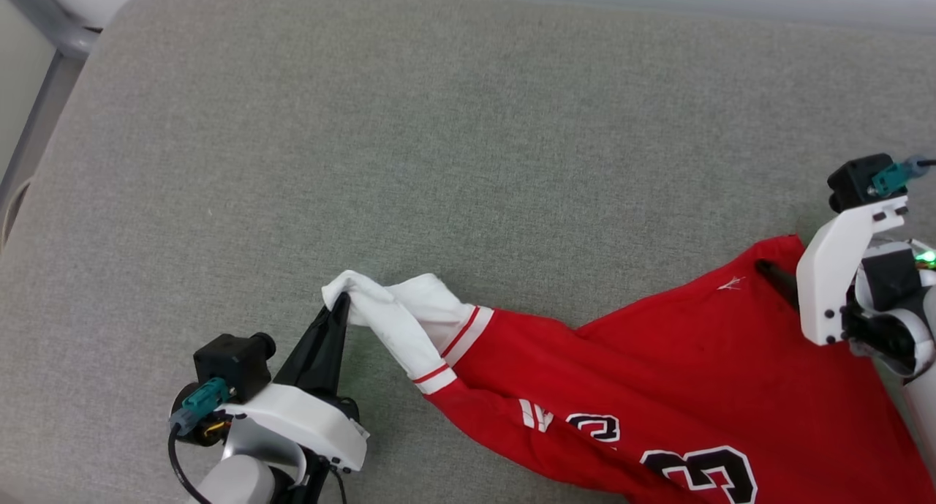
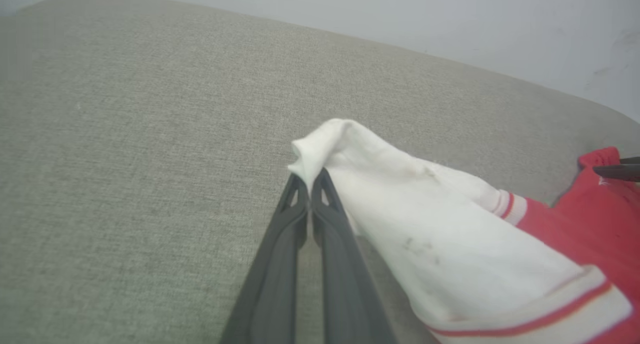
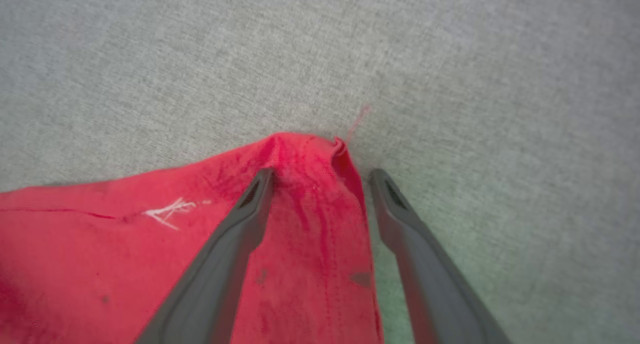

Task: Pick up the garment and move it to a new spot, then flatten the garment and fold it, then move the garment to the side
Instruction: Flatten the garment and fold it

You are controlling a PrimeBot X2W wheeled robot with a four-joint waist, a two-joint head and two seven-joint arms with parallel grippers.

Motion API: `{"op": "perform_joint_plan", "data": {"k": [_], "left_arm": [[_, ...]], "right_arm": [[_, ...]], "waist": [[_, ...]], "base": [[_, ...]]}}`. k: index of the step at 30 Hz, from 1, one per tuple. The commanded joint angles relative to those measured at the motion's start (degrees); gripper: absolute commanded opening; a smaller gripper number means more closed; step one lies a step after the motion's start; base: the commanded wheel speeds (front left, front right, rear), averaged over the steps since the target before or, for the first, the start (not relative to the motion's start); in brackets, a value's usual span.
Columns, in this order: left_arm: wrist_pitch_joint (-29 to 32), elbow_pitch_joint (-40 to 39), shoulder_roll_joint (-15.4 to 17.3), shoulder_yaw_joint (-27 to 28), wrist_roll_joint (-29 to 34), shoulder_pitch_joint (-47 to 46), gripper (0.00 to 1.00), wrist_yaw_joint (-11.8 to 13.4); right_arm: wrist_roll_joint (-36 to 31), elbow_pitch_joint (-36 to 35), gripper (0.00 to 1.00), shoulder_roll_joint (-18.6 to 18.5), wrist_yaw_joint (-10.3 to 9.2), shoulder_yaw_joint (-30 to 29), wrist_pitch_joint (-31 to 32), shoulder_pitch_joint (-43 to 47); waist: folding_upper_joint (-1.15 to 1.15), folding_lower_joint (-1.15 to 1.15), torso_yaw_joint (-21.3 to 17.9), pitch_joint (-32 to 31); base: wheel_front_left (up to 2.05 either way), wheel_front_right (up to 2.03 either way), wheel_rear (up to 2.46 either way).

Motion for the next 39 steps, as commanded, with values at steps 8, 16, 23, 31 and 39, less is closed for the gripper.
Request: {"op": "perform_joint_plan", "data": {"k": [8, 16, 23, 31, 39], "left_arm": [[-1.08, 1.74, -0.79, -0.11, 0.04, -1.66, 0.00, -0.78], [-1.00, 3.32, -0.18, -0.11, -0.44, -1.28, 0.00, -1.06], [-0.53, 4.44, 2.47, 1.49, -0.47, -3.91, 0.00, -1.64], [2.18, 7.72, 6.75, 3.62, -0.02, -11.27, 0.00, -2.67], [5.12, 15.71, 7.54, 3.98, 0.19, -23.59, 0.00, -4.93]], "right_arm": [[7.05, 7.67, 0.09, 0.27, 0.06, 9.07, 4.52, 3.72], [9.93, 8.33, 0.00, -1.88, -0.04, 9.95, -1.66, 0.35], [9.04, 8.20, 0.00, -2.28, -0.07, 6.97, -8.72, -3.56], [5.16, 11.83, 0.00, 1.93, -0.08, 5.25, -15.48, -7.17], [2.60, 15.86, 0.00, 4.54, -0.09, 2.72, -21.42, -13.17]], "waist": [[0.00, -0.01, 0.36, 1.67], [0.00, -0.01, -0.77, -1.98], [0.00, -0.01, -3.66, -6.78], [0.00, -0.01, -8.76, -10.09], [0.00, -0.01, -11.12, -9.64]], "base": [[0.00, 0.00, 0.00], [0.00, 0.00, 0.00], [0.00, 0.00, 0.00], [0.00, 0.00, 0.00], [0.00, 0.00, 0.00]]}}
